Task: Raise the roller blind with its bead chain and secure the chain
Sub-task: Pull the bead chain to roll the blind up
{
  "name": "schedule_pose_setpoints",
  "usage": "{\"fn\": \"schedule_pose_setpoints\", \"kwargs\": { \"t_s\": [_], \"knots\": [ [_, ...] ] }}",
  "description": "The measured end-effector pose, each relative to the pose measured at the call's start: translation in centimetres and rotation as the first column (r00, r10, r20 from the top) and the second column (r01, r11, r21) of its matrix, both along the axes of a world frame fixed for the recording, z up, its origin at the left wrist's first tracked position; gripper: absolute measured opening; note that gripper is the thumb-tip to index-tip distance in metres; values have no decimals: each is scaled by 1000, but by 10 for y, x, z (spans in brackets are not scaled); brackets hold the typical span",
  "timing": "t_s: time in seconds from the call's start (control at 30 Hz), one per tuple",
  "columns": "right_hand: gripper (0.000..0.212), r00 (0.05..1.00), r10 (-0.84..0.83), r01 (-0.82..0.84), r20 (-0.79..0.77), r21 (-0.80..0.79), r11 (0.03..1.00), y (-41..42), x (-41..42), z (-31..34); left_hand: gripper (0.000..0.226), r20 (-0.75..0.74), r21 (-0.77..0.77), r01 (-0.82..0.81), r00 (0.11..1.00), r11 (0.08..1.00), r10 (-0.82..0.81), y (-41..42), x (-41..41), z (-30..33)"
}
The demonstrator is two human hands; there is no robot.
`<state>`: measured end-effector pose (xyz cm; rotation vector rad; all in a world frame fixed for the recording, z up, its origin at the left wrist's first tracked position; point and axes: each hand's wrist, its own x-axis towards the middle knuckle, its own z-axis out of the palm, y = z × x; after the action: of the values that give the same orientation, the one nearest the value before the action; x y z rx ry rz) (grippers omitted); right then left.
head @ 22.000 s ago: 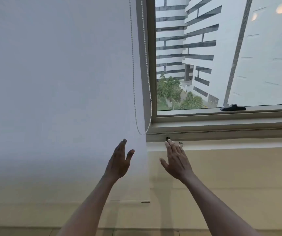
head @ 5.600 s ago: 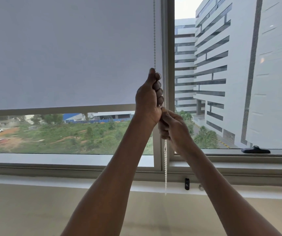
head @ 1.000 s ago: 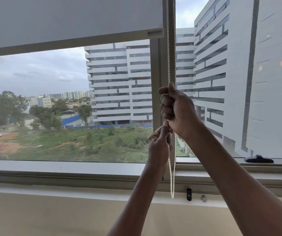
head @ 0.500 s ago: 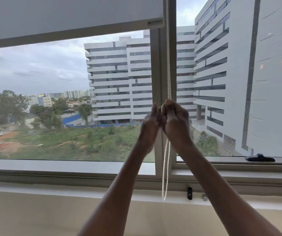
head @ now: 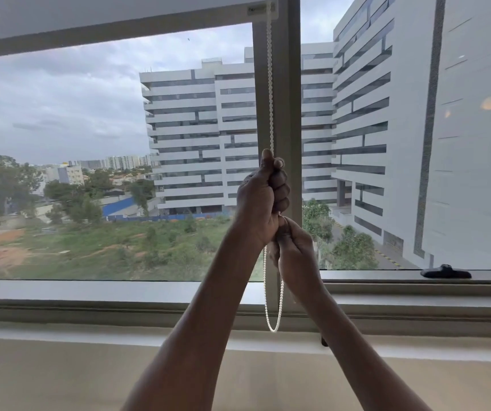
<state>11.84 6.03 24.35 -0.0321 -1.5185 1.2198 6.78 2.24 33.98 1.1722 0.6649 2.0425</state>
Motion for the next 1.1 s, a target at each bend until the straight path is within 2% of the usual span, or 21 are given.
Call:
{"fn": "schedule_pose_setpoints", "kwargs": {
  "t_s": [0.2, 0.27, 0.43, 0.57, 0.63, 0.7, 0.8, 0.87, 1.0, 1.1],
  "knots": [
    [30, 969, 207, -202, 135, -50, 978, 13, 7, 6, 40, -21, 87, -159, 987, 983, 161, 0, 0, -5],
    [23, 957, 269, -262, 111, -71, 962, 20, 14, 20, 42, -16, 107, -203, 978, 973, 206, -1, -1, -8],
    [33, 936, 352, -351, -27, -169, 921, 27, 27, 82, 46, -116, 88, -424, 895, 901, 432, -1, 12, -38],
    [40, 871, 489, -472, 43, -201, 859, 14, 33, 117, 46, -188, 33, -478, 859, 878, 476, 3, 35, -74],
    [42, 876, 478, -457, 58, -213, 864, 7, 31, 119, 45, -207, 53, -531, 823, 846, 529, 7, 39, -81],
    [39, 894, 448, -436, -5, -242, 867, 4, 29, 115, 44, -235, 88, -571, 784, 816, 574, 9, 39, -83],
    [38, 868, 480, -495, -127, -286, 820, 6, 29, 113, 48, -253, 139, -564, 774, 814, 580, 9, 38, -81],
    [39, 866, 478, -500, -148, -287, 817, 6, 29, 113, 48, -264, 166, -559, 769, 813, 582, 11, 36, -81],
    [40, 915, 377, -401, -144, -219, 889, 2, 23, 111, 53, -273, 184, -557, 762, 810, 587, 16, 31, -82],
    [41, 942, 300, -321, -149, -145, 936, -1, 20, 109, 54, -284, 130, -505, 806, 853, 520, 19, 23, -82]
  ]
}}
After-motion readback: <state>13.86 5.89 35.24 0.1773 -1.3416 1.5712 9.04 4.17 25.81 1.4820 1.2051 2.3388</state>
